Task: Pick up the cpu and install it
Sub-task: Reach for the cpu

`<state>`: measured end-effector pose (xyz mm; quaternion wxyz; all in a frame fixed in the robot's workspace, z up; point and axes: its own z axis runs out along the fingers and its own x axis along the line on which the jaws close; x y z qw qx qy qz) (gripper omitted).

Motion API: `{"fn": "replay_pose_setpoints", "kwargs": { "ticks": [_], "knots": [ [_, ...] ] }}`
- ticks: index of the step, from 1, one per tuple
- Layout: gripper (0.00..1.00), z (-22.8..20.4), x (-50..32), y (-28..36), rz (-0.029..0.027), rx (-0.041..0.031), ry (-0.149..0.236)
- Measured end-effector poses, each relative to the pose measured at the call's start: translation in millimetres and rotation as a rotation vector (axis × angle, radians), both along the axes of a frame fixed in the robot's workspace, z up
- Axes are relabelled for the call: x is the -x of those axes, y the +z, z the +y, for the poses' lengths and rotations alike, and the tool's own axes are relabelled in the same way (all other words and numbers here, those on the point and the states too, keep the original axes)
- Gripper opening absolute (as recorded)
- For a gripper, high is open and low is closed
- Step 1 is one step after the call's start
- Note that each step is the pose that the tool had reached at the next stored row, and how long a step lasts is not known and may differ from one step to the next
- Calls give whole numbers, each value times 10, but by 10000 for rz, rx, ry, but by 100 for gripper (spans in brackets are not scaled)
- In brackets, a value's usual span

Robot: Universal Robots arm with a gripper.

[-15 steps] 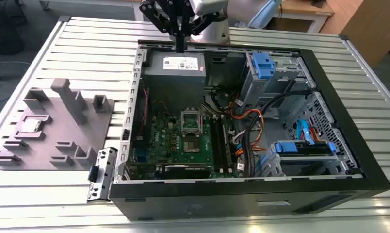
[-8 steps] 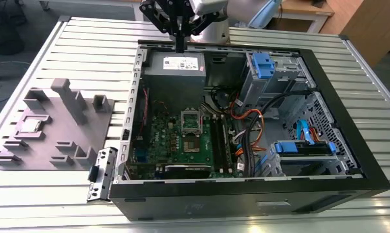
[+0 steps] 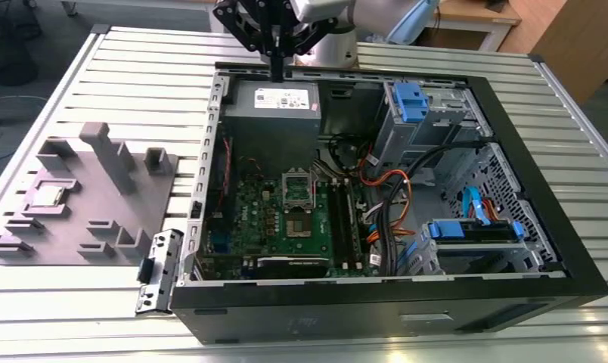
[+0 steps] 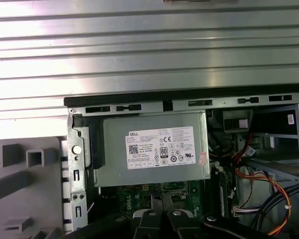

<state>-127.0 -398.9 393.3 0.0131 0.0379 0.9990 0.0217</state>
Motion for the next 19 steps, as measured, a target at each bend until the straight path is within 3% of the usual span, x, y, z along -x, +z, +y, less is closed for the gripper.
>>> {"fn": "replay_pose_setpoints", "kwargs": {
  "ticks": [10,19],
  "knots": [
    [11,0,175,0,-3,1,1],
    [11,0,397,0,-21,0,-1]
  ]
}}
